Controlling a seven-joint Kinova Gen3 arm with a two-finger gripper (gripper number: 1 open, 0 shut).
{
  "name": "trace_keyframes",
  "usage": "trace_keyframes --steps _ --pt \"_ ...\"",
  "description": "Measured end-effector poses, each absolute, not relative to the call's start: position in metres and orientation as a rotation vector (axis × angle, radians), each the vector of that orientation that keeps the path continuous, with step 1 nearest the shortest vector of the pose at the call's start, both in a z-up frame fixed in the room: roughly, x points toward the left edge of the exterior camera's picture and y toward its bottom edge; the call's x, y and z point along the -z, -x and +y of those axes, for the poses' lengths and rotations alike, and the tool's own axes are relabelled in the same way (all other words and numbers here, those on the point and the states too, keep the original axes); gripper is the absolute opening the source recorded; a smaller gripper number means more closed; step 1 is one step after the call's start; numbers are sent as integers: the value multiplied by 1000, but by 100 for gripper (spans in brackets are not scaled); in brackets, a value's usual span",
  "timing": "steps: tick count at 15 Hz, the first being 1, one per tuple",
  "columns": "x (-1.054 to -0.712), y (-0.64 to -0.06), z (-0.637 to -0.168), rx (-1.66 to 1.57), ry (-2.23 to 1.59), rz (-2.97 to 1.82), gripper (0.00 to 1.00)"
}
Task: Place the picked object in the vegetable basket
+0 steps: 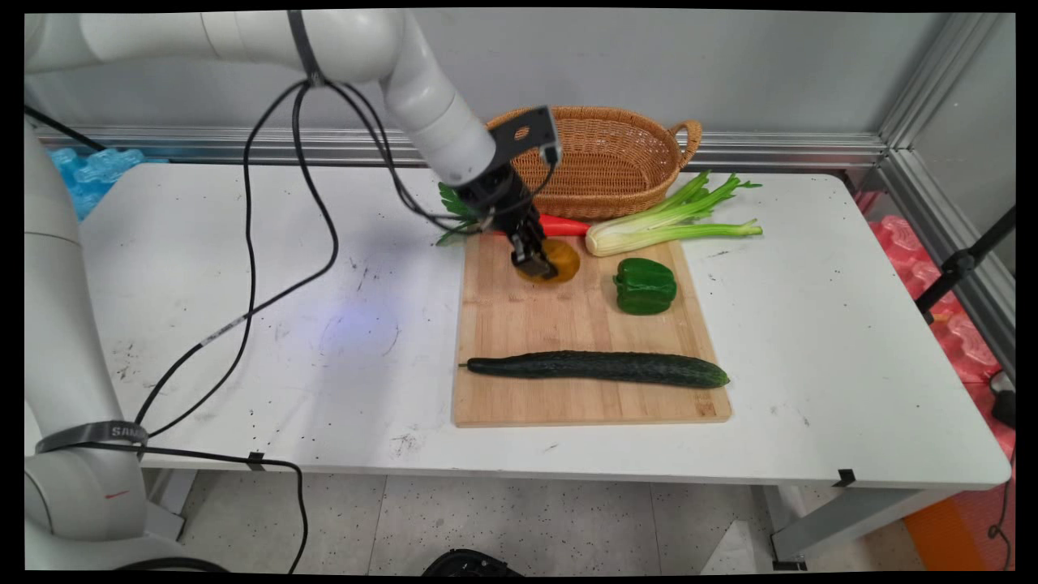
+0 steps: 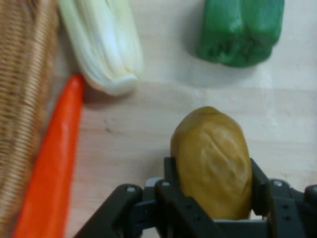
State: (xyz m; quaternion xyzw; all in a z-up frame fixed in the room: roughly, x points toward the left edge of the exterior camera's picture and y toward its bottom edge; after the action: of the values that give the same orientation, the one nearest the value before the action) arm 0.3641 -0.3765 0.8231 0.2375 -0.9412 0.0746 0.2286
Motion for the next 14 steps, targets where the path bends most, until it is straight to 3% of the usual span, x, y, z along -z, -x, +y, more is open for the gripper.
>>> trace_keyframes --steps 7,14 --pt "-872 -361 -426 -274 -707 -2524 0" --pt "-890 -357 -492 -400 -726 -2460 0"
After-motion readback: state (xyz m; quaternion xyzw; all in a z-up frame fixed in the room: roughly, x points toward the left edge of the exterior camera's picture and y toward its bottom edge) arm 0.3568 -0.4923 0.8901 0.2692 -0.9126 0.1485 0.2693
